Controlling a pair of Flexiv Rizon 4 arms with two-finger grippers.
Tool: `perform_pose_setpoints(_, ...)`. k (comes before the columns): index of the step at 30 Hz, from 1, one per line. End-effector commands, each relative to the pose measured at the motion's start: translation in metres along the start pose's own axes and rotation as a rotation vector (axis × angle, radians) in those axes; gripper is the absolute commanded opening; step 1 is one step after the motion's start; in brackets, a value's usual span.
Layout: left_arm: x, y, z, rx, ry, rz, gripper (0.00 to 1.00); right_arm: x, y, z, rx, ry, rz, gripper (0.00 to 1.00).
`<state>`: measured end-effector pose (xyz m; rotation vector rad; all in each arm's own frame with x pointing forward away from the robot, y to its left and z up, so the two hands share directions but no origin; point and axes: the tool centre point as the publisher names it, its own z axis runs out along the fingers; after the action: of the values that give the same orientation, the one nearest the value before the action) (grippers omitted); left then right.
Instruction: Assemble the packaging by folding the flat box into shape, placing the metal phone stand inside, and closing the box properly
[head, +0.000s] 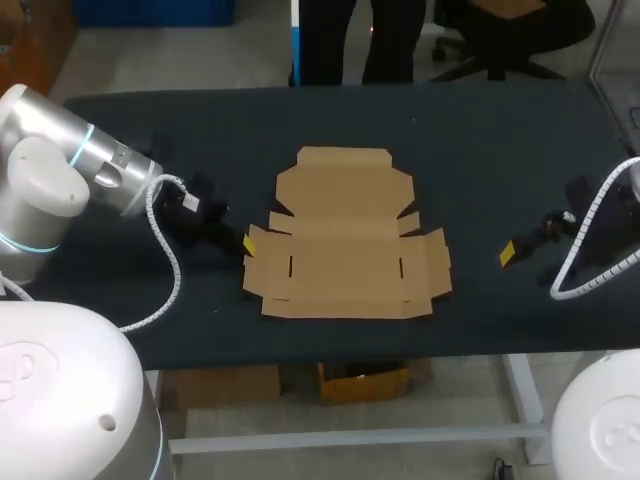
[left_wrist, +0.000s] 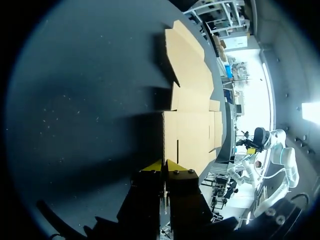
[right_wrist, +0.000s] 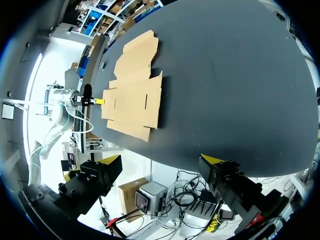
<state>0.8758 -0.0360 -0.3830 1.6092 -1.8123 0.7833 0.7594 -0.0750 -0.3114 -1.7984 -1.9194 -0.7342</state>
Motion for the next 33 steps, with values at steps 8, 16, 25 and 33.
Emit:
perform_pose_setpoints(8,-0.001,0.002,0.004,-0.017,0.008,-0.018,0.00,-0.001,0.000,-0.002,0.006,0.006,0.001,1.00)
perform_pose_setpoints(16,0.000,0.001,0.004,-0.020,0.004,-0.020,0.05,-0.001,0.000,-0.001,0.006,0.008,0.001,1.00)
perform_pose_setpoints(25,0.001,0.001,-0.001,-0.010,-0.003,-0.022,1.00,-0.001,0.000,-0.002,0.004,0.008,0.002,1.00)
perform_pose_setpoints(33,0.005,-0.004,-0.025,0.012,-0.086,-0.009,1.00,0.000,0.000,-0.003,0.004,0.007,0.000,1.00)
